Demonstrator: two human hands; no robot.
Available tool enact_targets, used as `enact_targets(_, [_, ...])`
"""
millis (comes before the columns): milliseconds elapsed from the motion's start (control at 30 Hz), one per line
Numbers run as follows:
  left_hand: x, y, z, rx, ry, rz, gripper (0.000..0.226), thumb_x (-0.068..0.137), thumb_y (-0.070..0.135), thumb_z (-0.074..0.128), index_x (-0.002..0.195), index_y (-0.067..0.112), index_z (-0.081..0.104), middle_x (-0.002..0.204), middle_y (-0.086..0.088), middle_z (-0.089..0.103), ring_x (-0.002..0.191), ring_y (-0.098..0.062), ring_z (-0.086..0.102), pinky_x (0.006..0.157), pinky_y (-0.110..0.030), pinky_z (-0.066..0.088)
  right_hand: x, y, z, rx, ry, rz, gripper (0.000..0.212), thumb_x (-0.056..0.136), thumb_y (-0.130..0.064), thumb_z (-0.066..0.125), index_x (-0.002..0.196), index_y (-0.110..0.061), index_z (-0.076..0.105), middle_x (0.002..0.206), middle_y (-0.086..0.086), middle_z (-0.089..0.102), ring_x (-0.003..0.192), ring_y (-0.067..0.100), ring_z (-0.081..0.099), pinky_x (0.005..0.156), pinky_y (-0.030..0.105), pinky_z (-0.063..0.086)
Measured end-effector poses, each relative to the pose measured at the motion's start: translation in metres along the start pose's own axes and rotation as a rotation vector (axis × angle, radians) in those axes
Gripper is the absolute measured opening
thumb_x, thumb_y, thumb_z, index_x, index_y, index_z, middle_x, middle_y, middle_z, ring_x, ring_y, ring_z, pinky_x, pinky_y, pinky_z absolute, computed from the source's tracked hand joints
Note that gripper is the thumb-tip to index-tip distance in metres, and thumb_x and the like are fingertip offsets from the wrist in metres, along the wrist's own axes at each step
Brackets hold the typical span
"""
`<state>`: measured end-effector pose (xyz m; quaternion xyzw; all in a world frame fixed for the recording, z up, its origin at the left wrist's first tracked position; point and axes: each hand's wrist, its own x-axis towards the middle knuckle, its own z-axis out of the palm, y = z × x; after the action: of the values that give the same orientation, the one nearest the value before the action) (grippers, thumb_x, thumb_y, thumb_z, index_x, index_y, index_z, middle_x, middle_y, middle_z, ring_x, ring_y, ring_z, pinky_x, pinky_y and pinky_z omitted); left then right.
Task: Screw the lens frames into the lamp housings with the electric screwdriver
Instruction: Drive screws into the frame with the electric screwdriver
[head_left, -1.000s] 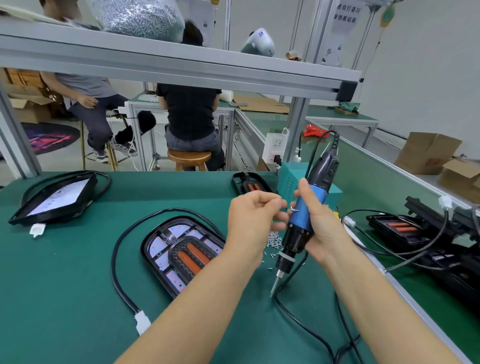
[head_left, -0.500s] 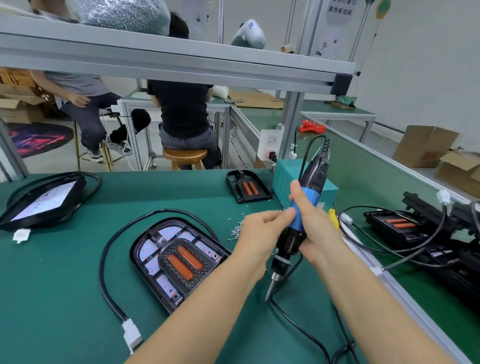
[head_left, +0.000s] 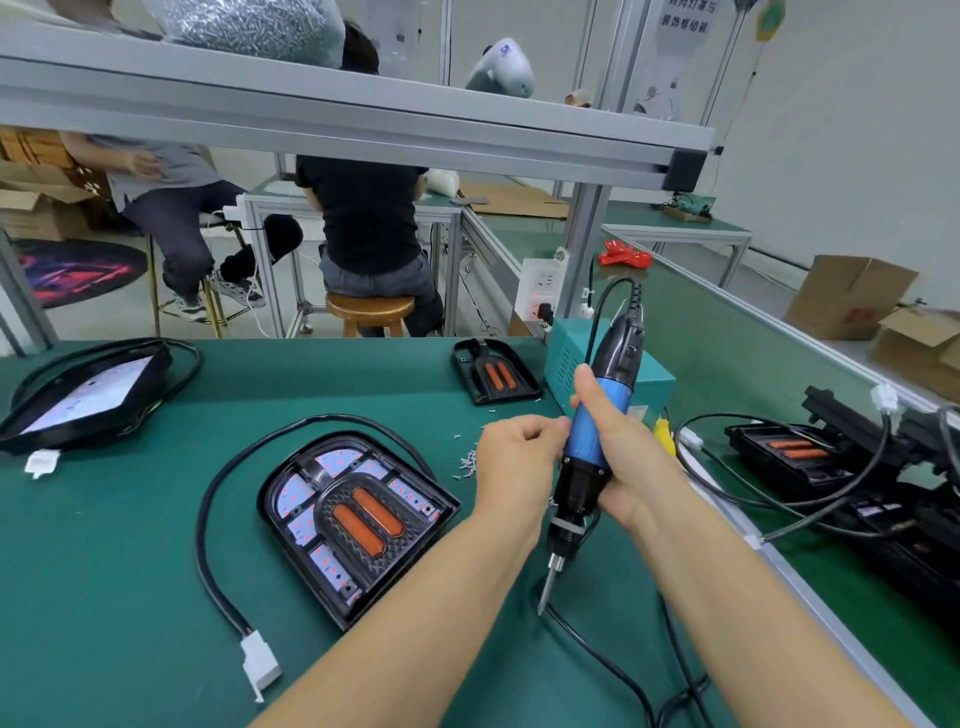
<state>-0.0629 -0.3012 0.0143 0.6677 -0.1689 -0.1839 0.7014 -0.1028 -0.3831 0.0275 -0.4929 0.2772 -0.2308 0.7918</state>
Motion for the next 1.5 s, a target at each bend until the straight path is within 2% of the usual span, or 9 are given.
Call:
enact_targets(333, [0.037,-0.008,-0.010,0.644,0.022,0.052,0.047,0.091,0.007,0.051,0.053,0.013,0.024,0.052,-0.004,0.023,0.058,-0.024,0.025,0.055,-0.029,0.026,0.001,-0.025,-0.020,0.043,0.052,-0.067,0.046,0.064,-0.054,0.072,0.084,-0.017,0.055,0.066,0.000,0.050,0.054,0.015,0.047,0.060,0.029,0.044])
enact_targets(500, [0.037,-0.025,-0.002,1.279,-0.105,0.164,0.016,0.081,-0.013,0.049,0.080,0.000,0.057,0.086,-0.014,0.058,0.093,-0.035,0.059,0.067,-0.034,0.039,-0.003,-0.047,-0.040,0.121,0.067,-0.147,0.034,0.080,-0.046,0.069,0.085,-0.016,0.053,0.060,0.000,0.060,0.052,0.013,0.057,0.055,0.026,0.052])
enact_targets(633, [0.040,-0.042,0.000,1.517,-0.110,0.234,0.031,0.080,-0.006,0.055,0.108,0.005,0.060,0.117,-0.013,0.055,0.112,-0.031,0.047,0.084,-0.036,0.039,-0.009,-0.052,-0.051,0.134,0.070,-0.122,0.038,0.070,-0.048,0.072,0.085,-0.017,0.055,0.061,-0.002,0.055,0.050,0.011,0.054,0.053,0.023,0.052])
enact_targets(833, [0.029,-0.054,0.003,1.472,-0.082,0.539,0.021,0.087,0.014,0.054,0.101,0.020,0.069,0.120,-0.004,0.056,0.118,-0.028,0.035,0.100,-0.043,0.022,-0.020,-0.058,-0.059,0.186,0.030,-0.097,0.038,0.066,-0.047,0.072,0.083,-0.018,0.055,0.063,-0.004,0.052,0.049,0.009,0.051,0.052,0.021,0.049])
enact_targets(1000, [0.019,-0.081,0.018,1.307,-0.511,0.663,0.045,0.099,0.046,0.035,0.139,0.027,0.044,0.153,0.005,0.032,0.145,-0.018,0.013,0.115,-0.048,-0.008,-0.030,-0.064,-0.066,0.200,-0.050,-0.089,0.035,0.070,-0.047,0.070,0.083,-0.017,0.057,0.063,-0.005,0.053,0.049,0.008,0.052,0.050,0.020,0.050])
enact_targets(1133, [0.024,-0.084,0.023,1.300,-0.534,0.682,0.031,0.100,0.036,0.039,0.121,0.027,0.060,0.135,0.008,0.054,0.132,-0.018,0.037,0.115,-0.044,-0.009,-0.032,-0.063,-0.070,0.209,-0.075,-0.066,0.034,0.073,-0.047,0.070,0.085,-0.017,0.059,0.064,-0.005,0.053,0.050,0.008,0.052,0.051,0.021,0.050])
enact_targets(1267, [0.031,-0.071,0.008,1.572,-0.215,0.716,0.019,0.086,0.013,0.057,0.085,0.028,0.069,0.081,0.010,0.065,0.092,-0.011,0.057,0.117,-0.043,0.006,-0.029,-0.056,-0.067,0.204,-0.070,-0.047,0.033,0.072,-0.046,0.070,0.084,-0.017,0.058,0.063,-0.004,0.053,0.049,0.008,0.053,0.049,0.021,0.050])
enact_targets(1367, [0.039,-0.069,0.001,1.628,-0.247,0.589,0.034,0.083,-0.007,0.039,0.099,0.009,0.064,0.094,-0.006,0.062,0.103,-0.027,0.048,0.114,-0.047,-0.014,-0.026,-0.050,-0.062,0.210,-0.047,-0.034,0.035,0.070,-0.045,0.072,0.085,-0.017,0.058,0.062,-0.004,0.053,0.049,0.008,0.052,0.049,0.020,0.050])
enact_targets(1500, [0.041,-0.062,-0.003,1.665,-0.199,0.554,0.033,0.081,-0.007,0.040,0.099,0.005,0.065,0.097,-0.010,0.063,0.109,-0.031,0.046,0.113,-0.050,-0.015,-0.023,-0.044,-0.056,0.227,-0.043,-0.042,0.032,0.071,-0.043,0.072,0.084,-0.018,0.057,0.063,-0.004,0.053,0.049,0.008,0.052,0.050,0.020,0.050])
